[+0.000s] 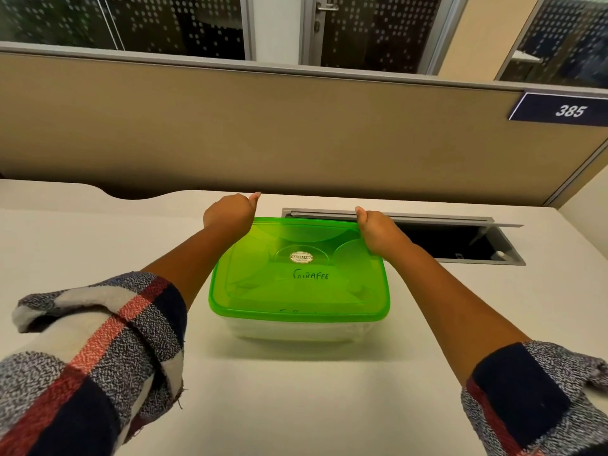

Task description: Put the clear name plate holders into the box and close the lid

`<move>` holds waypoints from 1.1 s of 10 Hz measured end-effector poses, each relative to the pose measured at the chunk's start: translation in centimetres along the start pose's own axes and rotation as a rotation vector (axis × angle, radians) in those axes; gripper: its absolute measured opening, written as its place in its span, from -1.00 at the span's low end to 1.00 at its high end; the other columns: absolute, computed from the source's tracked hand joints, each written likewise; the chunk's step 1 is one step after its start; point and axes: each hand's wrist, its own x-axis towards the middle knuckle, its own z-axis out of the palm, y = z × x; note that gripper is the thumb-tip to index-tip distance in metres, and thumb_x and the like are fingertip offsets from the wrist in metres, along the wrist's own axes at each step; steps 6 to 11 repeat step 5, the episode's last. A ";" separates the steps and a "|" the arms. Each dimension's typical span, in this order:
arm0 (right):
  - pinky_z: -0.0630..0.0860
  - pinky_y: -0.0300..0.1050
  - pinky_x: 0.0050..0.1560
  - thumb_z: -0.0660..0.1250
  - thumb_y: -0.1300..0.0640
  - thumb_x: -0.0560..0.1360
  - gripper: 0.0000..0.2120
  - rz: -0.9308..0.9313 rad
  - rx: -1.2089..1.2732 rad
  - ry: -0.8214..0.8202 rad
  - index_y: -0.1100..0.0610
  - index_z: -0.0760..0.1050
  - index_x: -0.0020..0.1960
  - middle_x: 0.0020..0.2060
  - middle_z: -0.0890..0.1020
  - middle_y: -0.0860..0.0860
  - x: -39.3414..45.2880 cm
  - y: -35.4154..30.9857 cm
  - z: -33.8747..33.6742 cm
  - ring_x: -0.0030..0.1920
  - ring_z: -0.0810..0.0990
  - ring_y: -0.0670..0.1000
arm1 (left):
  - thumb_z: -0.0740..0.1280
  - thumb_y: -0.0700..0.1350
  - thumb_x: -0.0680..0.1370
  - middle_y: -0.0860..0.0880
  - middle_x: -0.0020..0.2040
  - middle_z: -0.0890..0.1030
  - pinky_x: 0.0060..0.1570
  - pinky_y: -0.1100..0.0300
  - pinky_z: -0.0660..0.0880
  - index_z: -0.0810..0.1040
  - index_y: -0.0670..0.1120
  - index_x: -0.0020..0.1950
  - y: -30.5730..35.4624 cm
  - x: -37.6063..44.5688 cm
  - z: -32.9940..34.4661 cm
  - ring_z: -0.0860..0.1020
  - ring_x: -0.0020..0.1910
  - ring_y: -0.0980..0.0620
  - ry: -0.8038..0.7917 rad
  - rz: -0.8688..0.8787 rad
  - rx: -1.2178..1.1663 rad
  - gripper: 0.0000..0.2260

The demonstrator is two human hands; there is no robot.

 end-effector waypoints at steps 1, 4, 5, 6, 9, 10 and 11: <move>0.45 0.10 0.06 -0.14 0.05 0.64 -0.53 0.024 0.034 0.010 0.34 0.38 0.22 0.07 0.55 0.35 -0.1 0.1 0.2 0.08 0.52 0.32 | -0.06 0.04 0.64 -0.34 -0.01 0.60 -0.04 -0.01 0.45 0.54 -0.33 -0.08 0.0 0.0 0.1 0.54 0.00 -0.28 0.027 -0.020 -0.003 -0.46; 0.41 0.07 0.20 -0.13 -0.02 0.64 -0.50 0.017 -0.047 0.027 0.26 0.39 0.30 0.21 0.52 0.29 -0.5 -0.1 -0.2 0.20 0.49 0.25 | -0.01 0.03 0.63 -0.32 -0.04 0.61 -0.18 0.06 0.39 0.58 -0.31 -0.07 0.7 -1.1 -1.2 0.57 -0.06 -0.30 0.172 -0.046 0.044 -0.50; 0.42 0.08 0.13 -0.11 -0.11 0.62 -0.48 0.002 -0.121 0.084 0.24 0.41 0.22 0.17 0.55 0.26 -0.7 -1.0 -1.4 0.17 0.50 0.26 | 0.03 0.05 0.62 -0.31 0.01 0.57 -0.16 0.03 0.44 0.57 -0.28 -0.01 1.6 -0.9 -2.3 0.57 -0.06 -0.31 0.190 0.039 0.128 -0.53; 0.42 0.08 0.13 -0.11 -0.11 0.62 -0.48 0.002 -0.121 0.084 0.24 0.41 0.22 0.17 0.55 0.26 -0.7 -1.0 -1.4 0.17 0.50 0.26 | 0.03 0.05 0.62 -0.31 0.01 0.57 -0.16 0.03 0.44 0.57 -0.28 -0.01 1.6 -0.9 -2.3 0.57 -0.06 -0.31 0.190 0.039 0.128 -0.53; 0.42 0.08 0.13 -0.11 -0.11 0.62 -0.48 0.002 -0.121 0.084 0.24 0.41 0.22 0.17 0.55 0.26 -0.7 -1.0 -1.4 0.17 0.50 0.26 | 0.03 0.05 0.62 -0.31 0.01 0.57 -0.16 0.03 0.44 0.57 -0.28 -0.01 1.6 -0.9 -2.3 0.57 -0.06 -0.31 0.190 0.039 0.128 -0.53; 0.42 0.08 0.13 -0.11 -0.11 0.62 -0.48 0.002 -0.121 0.084 0.24 0.41 0.22 0.17 0.55 0.26 -0.7 -1.0 -1.4 0.17 0.50 0.26 | 0.03 0.05 0.62 -0.31 0.01 0.57 -0.16 0.03 0.44 0.57 -0.28 -0.01 1.6 -0.9 -2.3 0.57 -0.06 -0.31 0.190 0.039 0.128 -0.53; 0.42 0.08 0.13 -0.11 -0.11 0.62 -0.48 0.002 -0.121 0.084 0.24 0.41 0.22 0.17 0.55 0.26 -0.7 -1.0 -1.4 0.17 0.50 0.26 | 0.03 0.05 0.62 -0.31 0.01 0.57 -0.16 0.03 0.44 0.57 -0.28 -0.01 1.6 -0.9 -2.3 0.57 -0.06 -0.31 0.190 0.039 0.128 -0.53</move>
